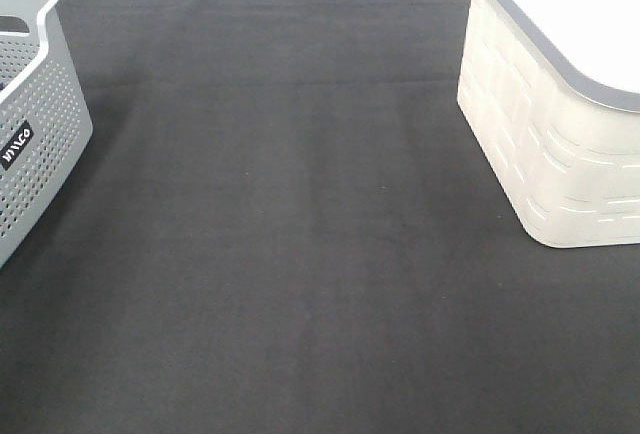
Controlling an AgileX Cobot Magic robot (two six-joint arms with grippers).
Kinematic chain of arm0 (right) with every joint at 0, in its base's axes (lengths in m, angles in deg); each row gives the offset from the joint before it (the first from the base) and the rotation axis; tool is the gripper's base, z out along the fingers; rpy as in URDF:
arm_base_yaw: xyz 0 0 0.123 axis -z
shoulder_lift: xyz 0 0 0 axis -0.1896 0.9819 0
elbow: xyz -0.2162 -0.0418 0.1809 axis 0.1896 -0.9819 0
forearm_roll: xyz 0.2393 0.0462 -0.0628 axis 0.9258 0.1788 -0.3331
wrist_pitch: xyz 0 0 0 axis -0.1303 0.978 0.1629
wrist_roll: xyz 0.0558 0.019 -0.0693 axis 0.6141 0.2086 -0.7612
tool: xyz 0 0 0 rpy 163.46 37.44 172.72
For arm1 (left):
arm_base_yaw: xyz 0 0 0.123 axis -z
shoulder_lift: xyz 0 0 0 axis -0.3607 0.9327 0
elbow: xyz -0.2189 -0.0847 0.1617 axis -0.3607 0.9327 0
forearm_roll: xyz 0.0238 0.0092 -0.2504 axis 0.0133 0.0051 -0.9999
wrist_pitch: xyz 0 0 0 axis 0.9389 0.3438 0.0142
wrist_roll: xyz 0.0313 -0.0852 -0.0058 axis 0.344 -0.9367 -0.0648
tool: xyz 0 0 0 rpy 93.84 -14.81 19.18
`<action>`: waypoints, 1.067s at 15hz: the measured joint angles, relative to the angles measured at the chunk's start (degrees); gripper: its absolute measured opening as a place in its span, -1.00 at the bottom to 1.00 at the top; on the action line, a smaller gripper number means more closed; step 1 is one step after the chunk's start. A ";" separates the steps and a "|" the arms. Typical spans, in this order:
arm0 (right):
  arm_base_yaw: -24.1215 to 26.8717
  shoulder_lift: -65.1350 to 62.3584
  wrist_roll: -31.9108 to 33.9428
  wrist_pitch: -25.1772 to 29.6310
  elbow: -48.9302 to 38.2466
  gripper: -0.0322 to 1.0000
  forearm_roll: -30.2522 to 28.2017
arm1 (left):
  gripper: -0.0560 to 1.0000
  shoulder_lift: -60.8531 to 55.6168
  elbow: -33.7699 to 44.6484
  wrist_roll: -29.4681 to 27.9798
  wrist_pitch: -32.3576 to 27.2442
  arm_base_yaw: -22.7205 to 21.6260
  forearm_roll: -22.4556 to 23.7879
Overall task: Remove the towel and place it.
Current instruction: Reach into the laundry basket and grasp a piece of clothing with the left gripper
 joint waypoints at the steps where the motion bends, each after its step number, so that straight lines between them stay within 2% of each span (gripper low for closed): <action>1: 0.00 0.00 0.00 0.00 0.00 0.40 0.00 | 0.96 5.61 -4.53 6.93 0.00 0.00 0.74; 2: 0.00 0.00 0.00 0.00 0.00 0.40 0.00 | 0.96 9.45 -6.76 12.15 0.06 0.00 3.04; 3: 0.00 0.00 0.00 0.00 0.00 0.40 0.00 | 0.96 9.45 -6.76 12.15 0.06 0.00 3.04; 5: 0.00 0.00 0.00 0.00 0.00 0.40 0.00 | 0.95 12.72 -7.16 19.31 0.06 0.00 7.22; 7: 0.00 0.00 0.00 0.00 0.00 0.40 0.06 | 0.94 15.18 -7.16 23.55 0.11 0.00 14.55; 9: 0.00 0.00 0.00 0.00 0.00 0.40 0.06 | 0.94 18.33 -8.02 23.95 2.12 -0.63 22.57; 12: 0.00 0.00 0.00 0.00 0.00 0.40 0.06 | 0.93 25.55 -9.85 21.20 5.96 -0.74 32.60; 14: 0.00 0.00 0.00 0.00 0.00 0.40 0.06 | 0.93 30.02 -9.85 21.20 8.42 -0.74 36.73; 16: 0.00 0.00 0.00 0.00 0.00 0.40 0.06 | 0.93 34.21 -9.85 21.20 12.78 -0.74 38.73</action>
